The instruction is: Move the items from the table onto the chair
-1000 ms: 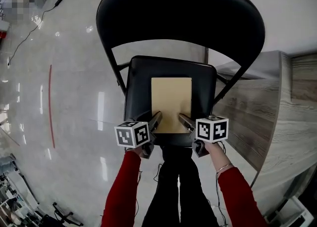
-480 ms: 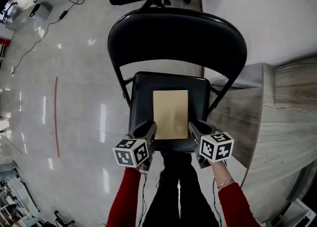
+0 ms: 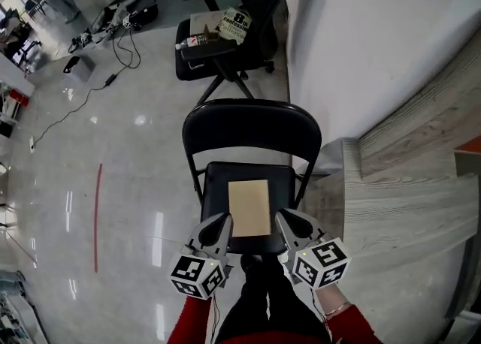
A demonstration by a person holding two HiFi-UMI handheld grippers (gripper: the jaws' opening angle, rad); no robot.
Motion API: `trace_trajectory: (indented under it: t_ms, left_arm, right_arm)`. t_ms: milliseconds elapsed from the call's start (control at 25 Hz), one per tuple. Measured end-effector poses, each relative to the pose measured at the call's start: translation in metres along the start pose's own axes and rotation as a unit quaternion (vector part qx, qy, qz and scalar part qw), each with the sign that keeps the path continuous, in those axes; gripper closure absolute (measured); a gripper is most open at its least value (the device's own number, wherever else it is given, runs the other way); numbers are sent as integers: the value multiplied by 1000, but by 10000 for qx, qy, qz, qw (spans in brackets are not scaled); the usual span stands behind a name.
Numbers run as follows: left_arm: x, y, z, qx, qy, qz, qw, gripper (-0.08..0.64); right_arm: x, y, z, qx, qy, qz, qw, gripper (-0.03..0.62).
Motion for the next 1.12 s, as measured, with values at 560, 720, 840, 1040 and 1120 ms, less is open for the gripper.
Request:
trace_trajectory:
  t_ms: [560,720,840,1040,1120]
  left_arm:
    - [68,-31,73,-357,264,795,9958,552]
    - [79,-34,85,-730,142,840,9937,552]
    - [84,-34,83,-653,38,946,9934,552]
    - [89,-32,80,-395,-30,1126,9928,552]
    - [89,-33,80,-385,-57,1162,9925,552]
  right_arm:
    - [83,-25,-46,814,-164,699,9941,575]
    - [89,-28,-53,971,-332,820,9913,578]
    - [91,-33,-53,1023,-371,870,9902,578]
    - [92,-37,-54,1134,-423,803,9894,580]
    - [92,-38,-55,1193,-436,764,9890,580]
Point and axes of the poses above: the fingertips, and each gripper's own axes: x backward along the fingers, z to its right, y out of its underside, the point moved 10 cm from there along x, backward along the fingers, and after that the axes turned 8 degrees about -z, right-handed, at the moved point
